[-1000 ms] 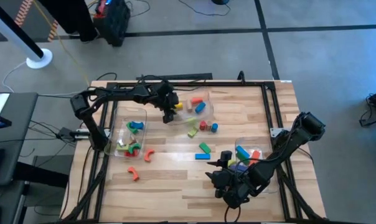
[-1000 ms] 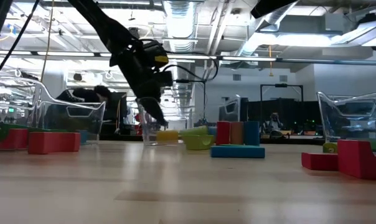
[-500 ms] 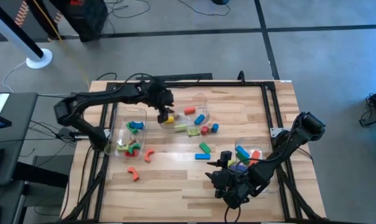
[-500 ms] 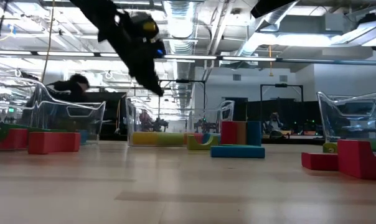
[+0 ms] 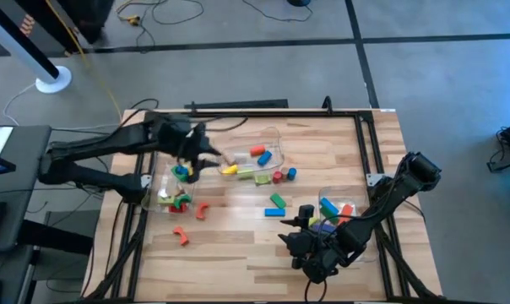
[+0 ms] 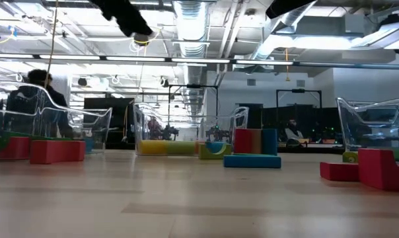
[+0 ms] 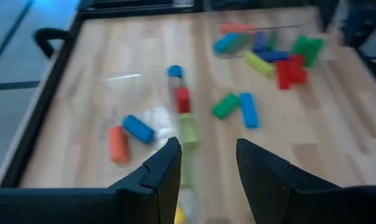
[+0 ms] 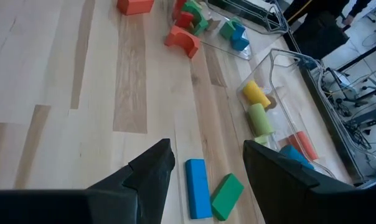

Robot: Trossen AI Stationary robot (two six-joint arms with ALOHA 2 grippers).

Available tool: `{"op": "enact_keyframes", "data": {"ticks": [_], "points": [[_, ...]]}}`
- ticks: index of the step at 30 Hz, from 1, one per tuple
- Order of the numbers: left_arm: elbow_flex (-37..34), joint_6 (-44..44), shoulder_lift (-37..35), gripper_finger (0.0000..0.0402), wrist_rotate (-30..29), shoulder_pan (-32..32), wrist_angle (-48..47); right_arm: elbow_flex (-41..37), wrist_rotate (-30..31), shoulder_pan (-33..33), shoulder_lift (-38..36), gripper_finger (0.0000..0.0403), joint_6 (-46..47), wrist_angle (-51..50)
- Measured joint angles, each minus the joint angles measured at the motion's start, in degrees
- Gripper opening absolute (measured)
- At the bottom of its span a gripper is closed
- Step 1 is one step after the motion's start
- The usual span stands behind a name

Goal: Sort blocks by size
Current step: Put the red arch block into the left transparent bin

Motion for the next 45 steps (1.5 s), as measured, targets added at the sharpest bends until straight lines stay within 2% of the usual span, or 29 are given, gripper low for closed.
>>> {"op": "enact_keyframes", "data": {"ticks": [10, 20, 26, 31, 36, 40, 45], "points": [[-3.97, -9.1, -5.94, 0.0149, -9.75, -14.97, -10.45, 0.0, -0.77, -2.59, 0.02, 0.0235, -3.93, 3.02], [-14.56, -19.35, -5.34, 0.0149, -11.58, -27.45, -7.61, 0.0, -4.95, -5.98, 0.02, 0.0235, -10.78, 8.1], [-20.14, -24.47, -5.36, 0.0149, -12.65, -33.62, 0.25, 0.0, -5.27, -7.23, 0.02, 0.0235, -12.36, 8.02], [-23.23, -23.75, -5.29, 0.0149, -13.75, -37.42, 10.64, 0.0, -7.88, -7.92, 0.02, 0.0235, -12.34, 7.44], [-24.62, -22.22, -4.41, 0.0149, -17.77, -38.81, 16.85, 0.0, -10.66, -8.26, 0.02, 0.0235, -9.1, 4.01], [-24.81, -20.42, -0.85, 0.0149, -19.22, -38.93, 21.29, 0.0, -11.57, -7.96, 0.02, 0.0235, -4.42, -1.07], [-24.83, -15.98, 7.38, 0.0149, -20.07, -38.81, 31.64, 0.0, -12.94, -6.12, 0.02, 0.0235, 1.43, -5.83]]}}
